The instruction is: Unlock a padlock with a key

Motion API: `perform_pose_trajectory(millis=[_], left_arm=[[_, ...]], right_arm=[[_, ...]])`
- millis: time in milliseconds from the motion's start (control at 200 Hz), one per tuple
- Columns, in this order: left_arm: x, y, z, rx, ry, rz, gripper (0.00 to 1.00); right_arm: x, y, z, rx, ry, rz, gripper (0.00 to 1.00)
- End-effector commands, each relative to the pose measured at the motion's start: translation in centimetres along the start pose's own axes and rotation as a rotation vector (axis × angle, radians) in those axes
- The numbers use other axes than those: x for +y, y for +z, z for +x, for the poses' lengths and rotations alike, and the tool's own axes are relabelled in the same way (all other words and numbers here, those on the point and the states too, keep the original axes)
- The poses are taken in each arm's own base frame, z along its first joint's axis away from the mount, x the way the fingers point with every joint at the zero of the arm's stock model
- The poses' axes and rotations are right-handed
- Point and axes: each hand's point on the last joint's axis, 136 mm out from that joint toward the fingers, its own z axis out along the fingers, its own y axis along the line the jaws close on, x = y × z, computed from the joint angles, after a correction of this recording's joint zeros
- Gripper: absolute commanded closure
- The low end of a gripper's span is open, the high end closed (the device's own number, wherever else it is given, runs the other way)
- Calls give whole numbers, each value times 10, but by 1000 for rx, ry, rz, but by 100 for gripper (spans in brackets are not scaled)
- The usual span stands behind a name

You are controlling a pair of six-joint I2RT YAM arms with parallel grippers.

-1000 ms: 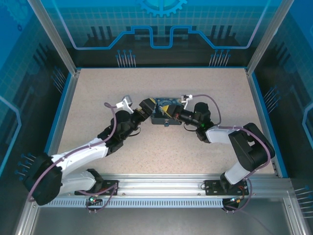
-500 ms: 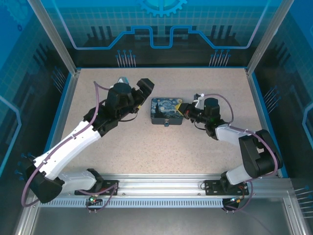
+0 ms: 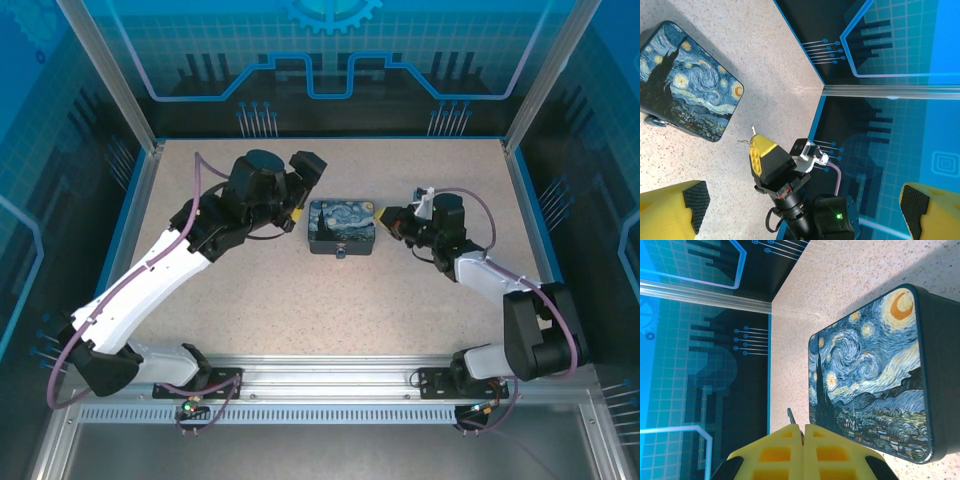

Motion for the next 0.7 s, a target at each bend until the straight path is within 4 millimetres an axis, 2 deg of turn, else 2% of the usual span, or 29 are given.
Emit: perform_pose_trajectory(millis=[0, 80, 230, 340, 430, 460, 520, 620, 695], left_arm=[[-16, -8, 1, 6, 8, 49, 1], [-20, -17, -5, -29, 28, 74, 1], [-23, -15, 2, -9, 36, 84, 1], [-15, -17, -1, -20, 25, 51, 1], [-24, -12, 14, 12, 36, 120, 1], [-23, -13, 12, 4, 36, 104, 1], [-13, -15, 5, -48, 60, 46, 1], [6, 3, 13, -26, 60, 22, 1], [29, 12, 11, -45, 91, -31, 1]], right_arm=[[9, -3, -11, -18, -15, -5, 100], [9, 0, -12, -20, -9, -9, 100], [4, 3, -12, -17, 2, 0, 100], [0, 2, -10, -17, 10, 5, 100], [0, 0, -9, -20, 6, 8, 100], [0, 0, -9, -20, 7, 7, 100], [3, -1, -10, -20, 7, 0, 100], [8, -3, -12, -28, 0, -9, 100], [15, -5, -14, -33, -10, -16, 100]])
